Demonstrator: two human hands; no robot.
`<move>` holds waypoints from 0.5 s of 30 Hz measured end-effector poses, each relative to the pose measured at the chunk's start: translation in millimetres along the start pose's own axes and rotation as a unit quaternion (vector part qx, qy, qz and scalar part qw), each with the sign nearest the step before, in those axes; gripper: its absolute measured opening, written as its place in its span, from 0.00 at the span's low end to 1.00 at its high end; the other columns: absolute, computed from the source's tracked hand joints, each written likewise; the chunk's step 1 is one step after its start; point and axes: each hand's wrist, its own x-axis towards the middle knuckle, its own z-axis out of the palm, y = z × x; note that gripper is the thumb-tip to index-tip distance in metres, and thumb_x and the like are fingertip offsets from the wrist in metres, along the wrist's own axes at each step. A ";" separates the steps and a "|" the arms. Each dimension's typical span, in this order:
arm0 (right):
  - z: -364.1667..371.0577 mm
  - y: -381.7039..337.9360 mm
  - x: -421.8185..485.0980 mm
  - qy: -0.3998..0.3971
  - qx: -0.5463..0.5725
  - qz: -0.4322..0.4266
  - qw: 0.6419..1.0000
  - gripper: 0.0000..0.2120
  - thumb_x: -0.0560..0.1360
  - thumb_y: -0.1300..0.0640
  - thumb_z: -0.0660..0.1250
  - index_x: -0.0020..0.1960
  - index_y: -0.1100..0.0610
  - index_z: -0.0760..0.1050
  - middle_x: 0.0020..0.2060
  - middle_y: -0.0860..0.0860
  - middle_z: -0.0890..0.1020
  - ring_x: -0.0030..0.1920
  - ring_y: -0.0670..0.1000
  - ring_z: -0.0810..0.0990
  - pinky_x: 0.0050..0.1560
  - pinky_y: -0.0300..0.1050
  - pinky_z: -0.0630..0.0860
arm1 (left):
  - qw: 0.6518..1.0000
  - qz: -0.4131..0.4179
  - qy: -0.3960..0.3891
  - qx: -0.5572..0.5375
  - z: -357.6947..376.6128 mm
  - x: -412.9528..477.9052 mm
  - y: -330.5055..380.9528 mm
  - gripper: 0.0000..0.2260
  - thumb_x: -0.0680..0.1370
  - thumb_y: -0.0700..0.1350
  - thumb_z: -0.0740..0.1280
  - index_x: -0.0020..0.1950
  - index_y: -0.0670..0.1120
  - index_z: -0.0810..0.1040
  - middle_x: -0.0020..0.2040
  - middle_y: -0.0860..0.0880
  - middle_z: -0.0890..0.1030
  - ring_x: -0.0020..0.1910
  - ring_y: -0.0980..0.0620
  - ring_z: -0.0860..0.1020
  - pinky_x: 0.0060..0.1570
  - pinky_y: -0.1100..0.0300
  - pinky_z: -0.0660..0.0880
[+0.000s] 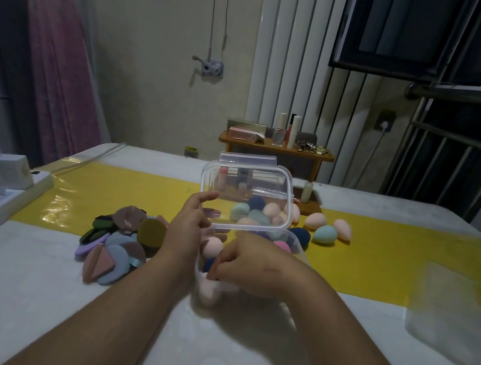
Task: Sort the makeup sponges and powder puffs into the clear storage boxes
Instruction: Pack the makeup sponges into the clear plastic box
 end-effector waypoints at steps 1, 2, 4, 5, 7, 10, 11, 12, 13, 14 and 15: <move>-0.1 0.0 -0.6 -0.001 0.003 -0.003 1.000 0.10 0.77 0.55 0.66 0.53 0.51 0.85 0.49 0.47 0.83 0.49 0.47 0.78 0.47 0.40 0.75 | 1.000 0.001 0.000 -0.001 -0.1 -0.2 0.1 0.25 0.72 0.31 0.51 0.53 0.54 0.80 0.53 0.40 0.74 0.45 0.41 0.77 0.42 0.49 0.76; 0.2 0.2 -0.9 0.003 0.008 -0.008 1.000 0.11 0.77 0.55 0.65 0.52 0.50 0.85 0.48 0.45 0.83 0.49 0.47 0.78 0.48 0.40 0.75 | 1.000 0.002 -0.001 -0.002 -0.3 -0.3 0.2 0.25 0.72 0.31 0.51 0.53 0.54 0.80 0.53 0.41 0.75 0.45 0.41 0.77 0.41 0.50 0.76; 0.0 2.0 -2.0 0.023 0.023 -0.021 0.999 0.12 0.76 0.58 0.64 0.49 0.48 0.86 0.45 0.41 0.82 0.48 0.45 0.78 0.47 0.39 0.75 | 1.000 0.003 0.000 -0.005 -0.5 0.6 -0.1 0.25 0.72 0.32 0.52 0.51 0.55 0.81 0.52 0.41 0.75 0.45 0.42 0.77 0.38 0.53 0.75; -0.1 3.2 -2.7 0.036 0.036 -0.027 0.998 0.12 0.75 0.59 0.64 0.47 0.48 0.86 0.45 0.41 0.83 0.48 0.44 0.78 0.47 0.39 0.76 | 1.000 0.002 0.001 -0.005 -0.7 1.0 -0.1 0.25 0.72 0.32 0.52 0.50 0.56 0.81 0.52 0.41 0.75 0.45 0.42 0.77 0.37 0.53 0.75; -0.9 4.8 -4.6 0.060 0.059 -0.051 0.995 0.12 0.74 0.61 0.66 0.45 0.48 0.86 0.43 0.42 0.84 0.47 0.43 0.79 0.47 0.38 0.77 | 1.000 -0.001 0.003 0.000 -1.2 1.5 -0.7 0.25 0.72 0.33 0.52 0.50 0.57 0.82 0.53 0.41 0.75 0.47 0.41 0.76 0.39 0.52 0.75; -5.7 6.2 -7.8 0.121 0.089 -0.071 0.986 0.12 0.74 0.63 0.66 0.44 0.49 0.85 0.42 0.42 0.83 0.45 0.42 0.79 0.42 0.33 0.74 | 1.000 -0.007 -0.008 -0.001 -2.7 -0.1 -1.8 0.24 0.72 0.34 0.53 0.52 0.57 0.82 0.56 0.40 0.75 0.53 0.36 0.77 0.47 0.44 0.78; -9.4 9.2 -8.0 0.156 0.105 -0.072 0.979 0.13 0.75 0.64 0.64 0.44 0.49 0.84 0.43 0.44 0.83 0.46 0.43 0.79 0.43 0.35 0.75 | 1.000 -0.009 -0.011 -0.007 -2.8 -1.2 -1.8 0.24 0.71 0.35 0.53 0.53 0.57 0.81 0.57 0.40 0.74 0.53 0.35 0.77 0.48 0.43 0.78; -13.6 13.4 -8.3 0.198 0.123 -0.069 0.970 0.15 0.75 0.65 0.63 0.42 0.48 0.82 0.44 0.46 0.83 0.47 0.44 0.79 0.44 0.38 0.76 | 1.000 -0.009 -0.010 -0.009 -2.6 -1.8 -1.6 0.24 0.71 0.35 0.53 0.53 0.57 0.81 0.58 0.40 0.74 0.52 0.35 0.77 0.47 0.44 0.78; -18.0 19.0 -8.4 0.242 0.140 -0.061 0.958 0.16 0.75 0.66 0.63 0.40 0.47 0.81 0.44 0.47 0.83 0.47 0.47 0.80 0.44 0.40 0.77 | 1.000 -0.008 -0.006 -0.008 -2.3 -2.2 -1.2 0.24 0.72 0.35 0.53 0.53 0.57 0.81 0.57 0.40 0.74 0.51 0.35 0.77 0.45 0.47 0.78; -22.4 26.3 -7.6 0.287 0.157 -0.048 0.944 0.17 0.75 0.66 0.62 0.39 0.47 0.80 0.44 0.48 0.83 0.46 0.48 0.80 0.43 0.43 0.78 | 1.000 -0.007 -0.002 -0.006 -1.8 -2.6 -0.6 0.24 0.73 0.35 0.52 0.53 0.57 0.81 0.57 0.41 0.74 0.51 0.35 0.77 0.44 0.49 0.77; -26.6 33.8 -6.9 0.328 0.171 -0.031 0.929 0.17 0.75 0.66 0.62 0.39 0.47 0.80 0.43 0.48 0.83 0.45 0.49 0.80 0.42 0.45 0.78 | 1.000 -0.006 0.001 -0.003 -1.5 -2.5 -0.1 0.24 0.74 0.34 0.52 0.53 0.57 0.81 0.56 0.41 0.75 0.52 0.35 0.77 0.43 0.50 0.77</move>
